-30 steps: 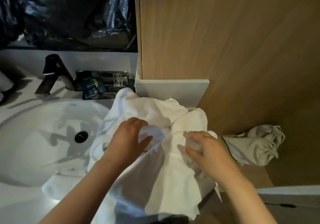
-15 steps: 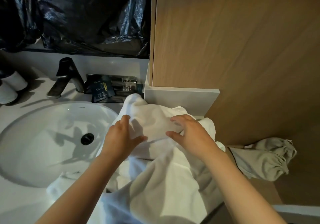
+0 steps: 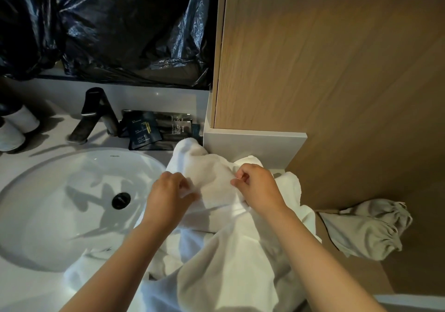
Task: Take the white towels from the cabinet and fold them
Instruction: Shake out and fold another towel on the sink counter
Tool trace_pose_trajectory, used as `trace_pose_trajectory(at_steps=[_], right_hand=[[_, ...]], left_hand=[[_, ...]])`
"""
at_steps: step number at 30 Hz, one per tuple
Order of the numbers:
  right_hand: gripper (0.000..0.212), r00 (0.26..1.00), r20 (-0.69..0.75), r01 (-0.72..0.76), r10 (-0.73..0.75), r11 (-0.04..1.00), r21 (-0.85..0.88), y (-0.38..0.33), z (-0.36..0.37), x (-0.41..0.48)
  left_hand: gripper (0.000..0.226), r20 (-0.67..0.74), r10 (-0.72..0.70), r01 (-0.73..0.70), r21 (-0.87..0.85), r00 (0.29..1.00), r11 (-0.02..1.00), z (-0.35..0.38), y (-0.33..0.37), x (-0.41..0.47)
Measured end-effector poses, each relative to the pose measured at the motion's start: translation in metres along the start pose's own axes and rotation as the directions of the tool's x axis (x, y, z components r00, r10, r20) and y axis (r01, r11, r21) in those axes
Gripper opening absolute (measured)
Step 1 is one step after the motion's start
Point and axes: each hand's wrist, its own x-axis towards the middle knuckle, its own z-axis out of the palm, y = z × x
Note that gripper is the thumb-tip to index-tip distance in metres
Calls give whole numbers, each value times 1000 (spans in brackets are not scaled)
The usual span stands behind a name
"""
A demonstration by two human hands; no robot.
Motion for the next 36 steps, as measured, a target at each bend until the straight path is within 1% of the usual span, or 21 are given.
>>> trace_pose_trajectory(at_steps=[1,2,3,5,7,10,12,14,16,19,21,23,26,28,29,30,32,34,36], right_hand=[[19,1000,-9,4,-4,1000,23,-1,-2,-1],[19,1000,-9,10,-10,999,31,-1,-3,-2],[20,1000,-9,23,-22,999,29,-2,-4,-4],[21,997,-36,64,-63,998,23,-3,-6,-8],[21,991,-86,106,-103,994,30,-6,-9,-11],[19,976,-150,164,-157,986,33,-15,-20,-12],[19,961,-192,220,-197,970,106,-27,-30,-11],[19,936,-257,290,-242,942,168,-44,-42,-10],[19,903,-325,352,-282,918,183,-62,-58,-9],[16,868,-402,402,-292,889,222,-89,-87,-5],[15,835,-456,444,-307,867,228,-105,-109,-5],[15,795,-509,498,-331,835,234,-121,-133,-9],[14,724,-592,563,-354,799,210,-138,-163,-18],[15,701,-624,569,-344,797,201,-139,-176,-23],[15,712,-620,553,-331,808,204,-135,-180,-25],[15,737,-599,523,-313,826,211,-128,-181,-26],[17,813,-520,425,-263,878,221,-103,-175,-27],[19,894,-407,288,-186,935,206,-71,-159,-29],[18,958,-277,127,-71,973,190,-38,-138,-32]], left_hand=[[36,17,-41,40,8,999,999,0,-2,1],[44,43,-78,77,20,996,997,0,-5,2],[42,64,-97,95,28,993,995,-1,-7,3],[33,67,-62,60,37,996,998,-4,-8,5],[32,17,12,-12,7,1000,1000,-9,-8,7],[39,-110,100,-108,-61,989,992,-23,-1,7],[38,-193,139,-158,-88,971,984,-36,6,7],[36,-249,171,-206,-122,953,971,-51,15,11],[35,-303,198,-250,-143,932,957,-70,28,15],[33,-408,252,-335,-147,878,931,-101,54,23],[32,-443,245,-363,-206,862,909,-121,75,26],[30,-475,265,-403,-215,839,890,-141,96,27],[25,-540,330,-508,-220,774,833,-164,124,25],[23,-575,353,-551,-212,738,807,-170,137,24],[23,-572,360,-555,-210,737,805,-169,141,24],[23,-549,366,-549,-212,752,809,-165,142,25],[25,-449,373,-495,-191,812,848,-147,134,28],[24,-275,356,-403,-140,893,904,-119,119,28],[16,-100,310,-321,-124,945,939,-89,99,22]])
